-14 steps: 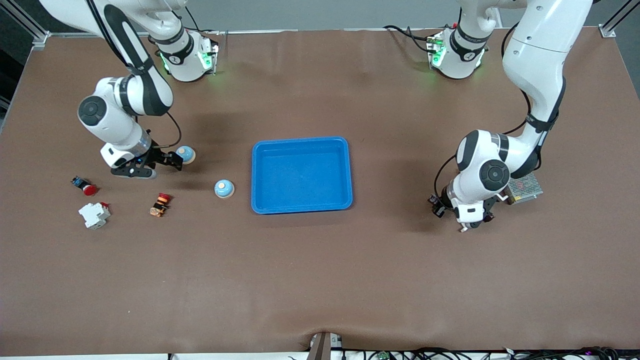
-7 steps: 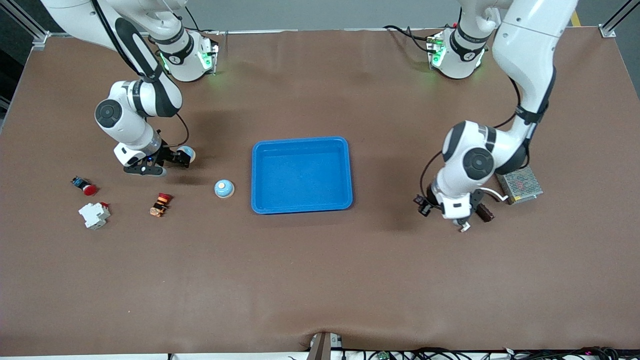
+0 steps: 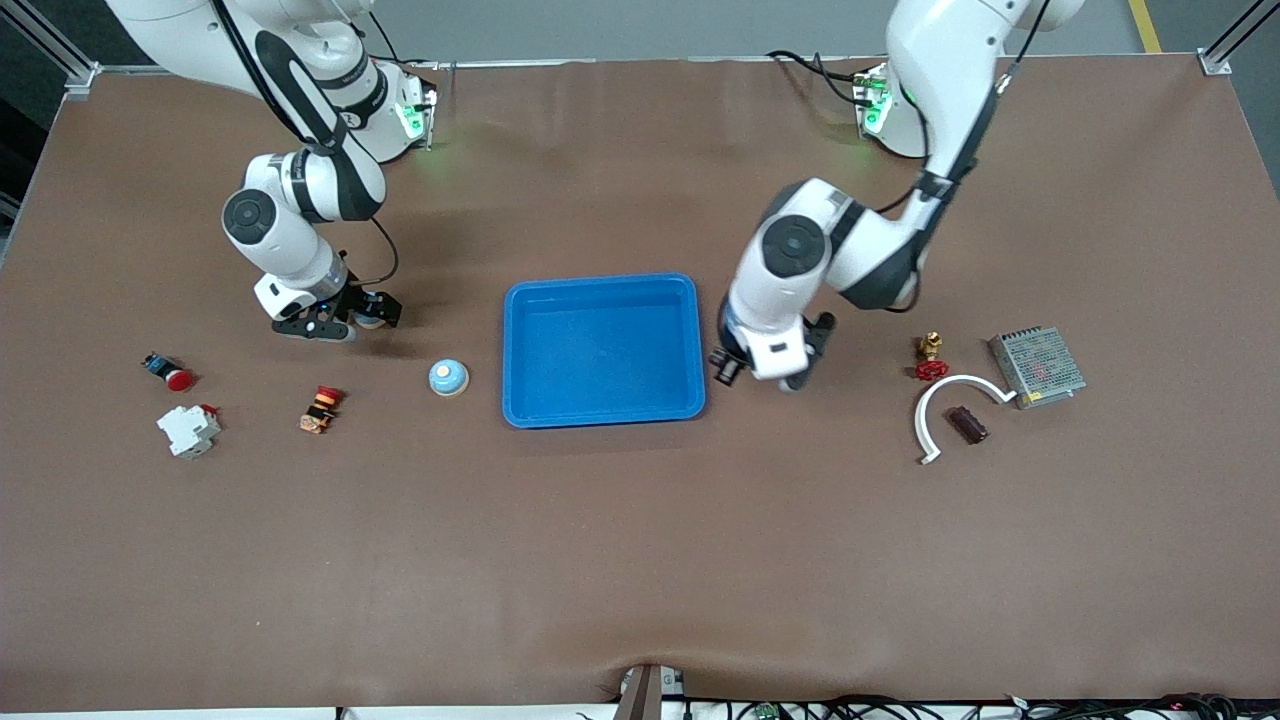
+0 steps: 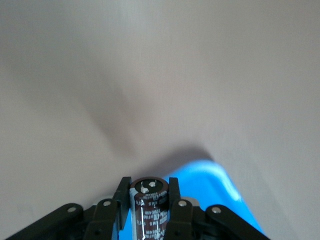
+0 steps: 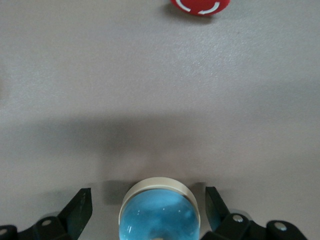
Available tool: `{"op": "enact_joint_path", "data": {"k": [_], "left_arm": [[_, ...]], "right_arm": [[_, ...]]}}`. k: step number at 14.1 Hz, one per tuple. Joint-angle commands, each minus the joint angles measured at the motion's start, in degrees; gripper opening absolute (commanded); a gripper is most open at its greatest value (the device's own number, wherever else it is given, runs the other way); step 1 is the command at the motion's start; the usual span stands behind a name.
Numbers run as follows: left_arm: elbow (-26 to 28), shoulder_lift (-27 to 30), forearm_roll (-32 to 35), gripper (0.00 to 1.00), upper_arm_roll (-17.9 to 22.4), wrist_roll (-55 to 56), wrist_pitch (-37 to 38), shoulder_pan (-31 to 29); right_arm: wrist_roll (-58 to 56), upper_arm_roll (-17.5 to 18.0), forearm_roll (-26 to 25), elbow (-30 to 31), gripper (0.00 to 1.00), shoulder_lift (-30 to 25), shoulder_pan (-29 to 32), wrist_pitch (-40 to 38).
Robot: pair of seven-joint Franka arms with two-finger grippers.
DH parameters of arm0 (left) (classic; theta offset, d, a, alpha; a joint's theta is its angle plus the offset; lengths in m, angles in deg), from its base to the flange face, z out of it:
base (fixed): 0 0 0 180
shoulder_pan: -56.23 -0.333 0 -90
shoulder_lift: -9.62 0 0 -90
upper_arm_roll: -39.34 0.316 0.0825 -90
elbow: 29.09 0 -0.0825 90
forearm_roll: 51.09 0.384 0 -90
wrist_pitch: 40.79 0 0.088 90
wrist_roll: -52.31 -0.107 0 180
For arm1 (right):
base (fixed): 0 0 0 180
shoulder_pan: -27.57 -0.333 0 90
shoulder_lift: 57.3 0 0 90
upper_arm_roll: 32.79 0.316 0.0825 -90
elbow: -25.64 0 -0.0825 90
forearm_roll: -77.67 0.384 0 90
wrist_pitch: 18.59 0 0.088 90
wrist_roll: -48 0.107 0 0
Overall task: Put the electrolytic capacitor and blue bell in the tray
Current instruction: 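Place the capacitor in the tray while the right gripper lifts the bell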
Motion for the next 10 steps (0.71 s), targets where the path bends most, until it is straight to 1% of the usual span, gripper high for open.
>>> {"op": "enact_joint_path", "data": {"k": [1, 3, 5, 8, 9, 10], "left_arm": [[-4.2, -3.9, 0.0, 0.0, 0.8, 5.6, 0.9, 4.4], [-5.9, -6.5, 0.1, 0.0, 0.9, 8.6, 0.6, 7.1], [-7.0, -9.2, 0.3, 0.0, 0.9, 9.0, 0.5, 8.8], [-7.7, -10.8, 0.4, 0.0, 1.0, 12.1, 0.3, 10.7], [-7.7, -10.8, 0.4, 0.1, 1.0, 12.6, 0.4, 11.2], [-7.7, -10.8, 0.4, 0.49, 1.0, 13.2, 0.3, 11.2]], "right_arm": [[0.6, -0.2, 0.5, 1.5, 1.0, -1.4, -0.3, 0.8], [0.4, -0.2, 0.5, 1.9, 1.0, -1.4, 0.0, 0.9], [-0.1, -0.2, 0.5, 3.0, 1.0, -1.4, 0.3, 2.4], [-0.1, -0.2, 0.5, 3.6, 1.0, -1.5, 0.4, 2.9], [-0.1, -0.2, 0.5, 3.9, 1.0, -1.5, 0.4, 3.0], [-0.1, -0.2, 0.5, 4.0, 1.0, -1.5, 0.4, 3.0]]}}
